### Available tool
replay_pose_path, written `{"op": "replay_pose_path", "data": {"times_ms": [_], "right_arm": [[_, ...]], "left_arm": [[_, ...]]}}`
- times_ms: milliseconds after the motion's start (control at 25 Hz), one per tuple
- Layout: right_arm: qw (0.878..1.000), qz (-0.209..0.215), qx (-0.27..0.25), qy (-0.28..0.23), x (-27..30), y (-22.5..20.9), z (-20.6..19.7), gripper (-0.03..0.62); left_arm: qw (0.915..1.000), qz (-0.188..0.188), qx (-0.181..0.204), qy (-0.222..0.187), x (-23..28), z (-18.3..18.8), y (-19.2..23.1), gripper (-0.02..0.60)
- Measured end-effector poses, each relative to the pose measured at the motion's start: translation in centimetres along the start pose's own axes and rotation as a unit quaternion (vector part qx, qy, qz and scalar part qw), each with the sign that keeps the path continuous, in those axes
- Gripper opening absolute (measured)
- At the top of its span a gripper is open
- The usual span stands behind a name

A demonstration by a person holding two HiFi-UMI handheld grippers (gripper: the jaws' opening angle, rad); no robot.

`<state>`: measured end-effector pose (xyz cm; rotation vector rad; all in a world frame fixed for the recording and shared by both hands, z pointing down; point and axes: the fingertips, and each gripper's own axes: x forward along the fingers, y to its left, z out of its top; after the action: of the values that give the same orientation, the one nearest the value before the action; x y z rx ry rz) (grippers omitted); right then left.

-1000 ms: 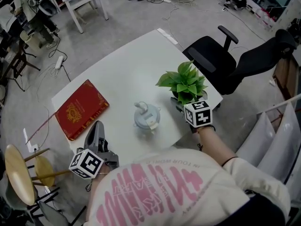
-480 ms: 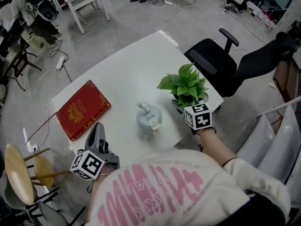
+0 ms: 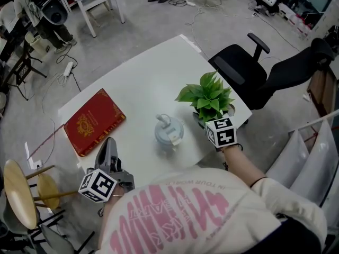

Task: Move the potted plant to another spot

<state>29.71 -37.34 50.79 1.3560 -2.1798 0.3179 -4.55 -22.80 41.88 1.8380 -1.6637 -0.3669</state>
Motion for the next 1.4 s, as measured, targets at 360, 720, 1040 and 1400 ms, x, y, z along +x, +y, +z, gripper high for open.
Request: {"op": "replay_pose_path", "data": {"times_ms": [360,720,1040,1400], "right_arm": [[1.000,-0.008,-0.013,0.000,-0.2,0.1,-0.1,0.511],[1.000,-0.017,-0.027,0.002,-0.3,0.3,-0.1,0.511],[1.000,-0.022,-0.018,0.011,-0.2,0.1,-0.7,0.511],[0.999,-0.035,-0.001,0.017,-0.7,-0.5,-1.5,0.511]], "left_arm": [[1.0000,-0.003,-0.004,0.001,0.0,-0.1,0.1,0.003],[1.0000,-0.006,-0.004,0.002,0.0,-0.1,0.1,0.003],[1.0000,-0.007,-0.005,0.004,0.0,-0.1,0.4,0.003],[0.9999,-0.011,-0.007,0.007,0.1,-0.2,0.5,0.003]]}}
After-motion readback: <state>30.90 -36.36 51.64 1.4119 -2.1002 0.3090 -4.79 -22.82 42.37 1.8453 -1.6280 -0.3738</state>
